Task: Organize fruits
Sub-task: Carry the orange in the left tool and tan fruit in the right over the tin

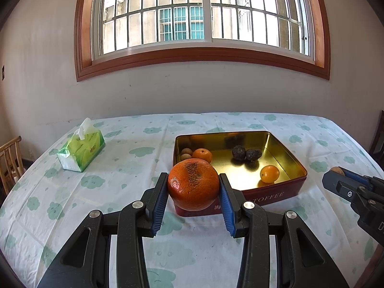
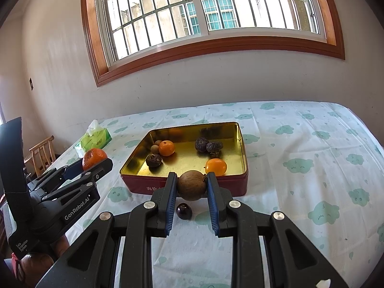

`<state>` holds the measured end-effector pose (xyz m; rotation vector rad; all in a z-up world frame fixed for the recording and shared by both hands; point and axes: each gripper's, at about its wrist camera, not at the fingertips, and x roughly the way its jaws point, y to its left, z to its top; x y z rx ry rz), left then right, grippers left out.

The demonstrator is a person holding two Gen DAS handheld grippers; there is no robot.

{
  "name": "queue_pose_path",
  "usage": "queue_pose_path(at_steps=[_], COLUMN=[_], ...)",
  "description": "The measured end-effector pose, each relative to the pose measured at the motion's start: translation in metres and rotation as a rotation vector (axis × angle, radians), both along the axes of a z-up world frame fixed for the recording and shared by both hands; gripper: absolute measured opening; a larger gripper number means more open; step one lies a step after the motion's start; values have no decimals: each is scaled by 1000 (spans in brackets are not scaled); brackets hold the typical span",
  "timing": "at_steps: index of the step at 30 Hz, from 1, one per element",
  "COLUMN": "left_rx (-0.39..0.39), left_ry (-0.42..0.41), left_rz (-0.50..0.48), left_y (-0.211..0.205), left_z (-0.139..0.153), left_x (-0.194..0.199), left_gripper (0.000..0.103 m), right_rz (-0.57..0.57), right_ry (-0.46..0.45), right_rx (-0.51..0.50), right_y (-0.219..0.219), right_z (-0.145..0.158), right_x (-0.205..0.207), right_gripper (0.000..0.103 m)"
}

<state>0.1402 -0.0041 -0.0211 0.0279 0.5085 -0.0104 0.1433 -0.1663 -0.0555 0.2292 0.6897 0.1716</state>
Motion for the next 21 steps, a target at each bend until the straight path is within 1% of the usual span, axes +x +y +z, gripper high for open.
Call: queue_pose_path(at_steps=[21], left_rx=[4], left_ry=[4], left_rz=[-6], left_y=[1], left_z=[-2], left_x=[14], left_gripper=[42], right_rz=[14], right_ry=[4], right_rx=[-3], right_y=[0], right_z=[-6], right_x=[20], right_gripper=[23])
